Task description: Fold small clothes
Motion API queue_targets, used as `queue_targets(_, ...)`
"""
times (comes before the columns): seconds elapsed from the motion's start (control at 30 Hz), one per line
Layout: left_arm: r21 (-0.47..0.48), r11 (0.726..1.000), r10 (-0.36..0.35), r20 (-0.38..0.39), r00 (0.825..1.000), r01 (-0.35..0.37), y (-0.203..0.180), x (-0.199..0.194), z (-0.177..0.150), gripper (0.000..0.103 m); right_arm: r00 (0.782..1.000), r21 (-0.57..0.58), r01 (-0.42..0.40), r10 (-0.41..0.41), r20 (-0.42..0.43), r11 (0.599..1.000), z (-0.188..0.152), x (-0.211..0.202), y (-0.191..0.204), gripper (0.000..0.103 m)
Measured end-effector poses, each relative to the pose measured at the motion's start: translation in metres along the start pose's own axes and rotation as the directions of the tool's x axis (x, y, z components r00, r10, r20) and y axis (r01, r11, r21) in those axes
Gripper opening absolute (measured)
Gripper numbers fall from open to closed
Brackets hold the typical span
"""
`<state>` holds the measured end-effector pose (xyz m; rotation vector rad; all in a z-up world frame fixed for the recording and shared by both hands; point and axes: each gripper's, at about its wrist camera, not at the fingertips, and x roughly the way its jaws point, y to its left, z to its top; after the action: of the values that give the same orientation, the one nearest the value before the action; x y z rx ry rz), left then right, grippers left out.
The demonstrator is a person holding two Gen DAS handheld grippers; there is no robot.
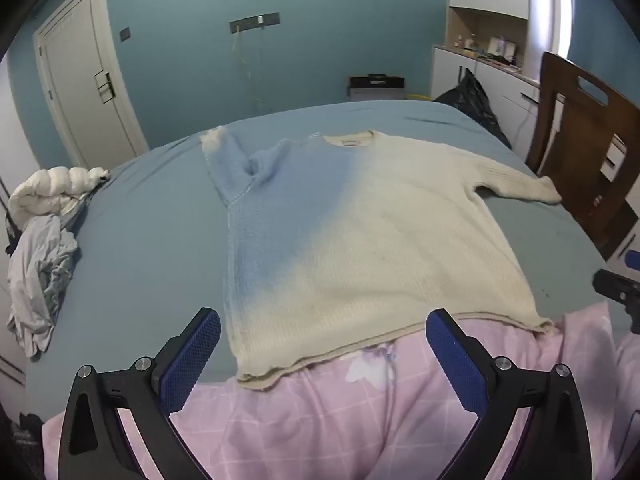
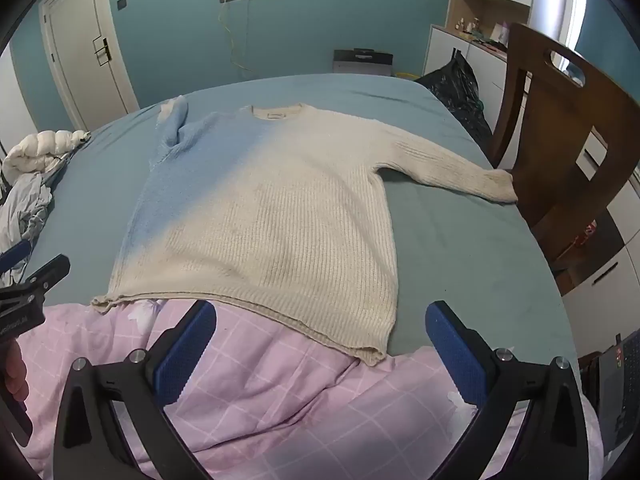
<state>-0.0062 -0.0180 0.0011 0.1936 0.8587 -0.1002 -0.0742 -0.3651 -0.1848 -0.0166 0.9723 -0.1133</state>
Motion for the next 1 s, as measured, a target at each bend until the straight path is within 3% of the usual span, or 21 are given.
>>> queue_targets(0.23,-0.031,0.998,-0.055,0.004,0.999,0.055,0.009,0.003,-0.004,0.103,0.997,0.044,-0.024,0.028,-0.077,0.999,0.005,0.007,-0.008,0.102)
queue_targets(1.0,-0.035,0.997,-0.063,-0.008,0.998,0.063,0.005,0.004,-0.004,0.103,0.997,0.013,-0.017,0.018,-0.069,1.0,-0.008,0.01,0.0,0.102)
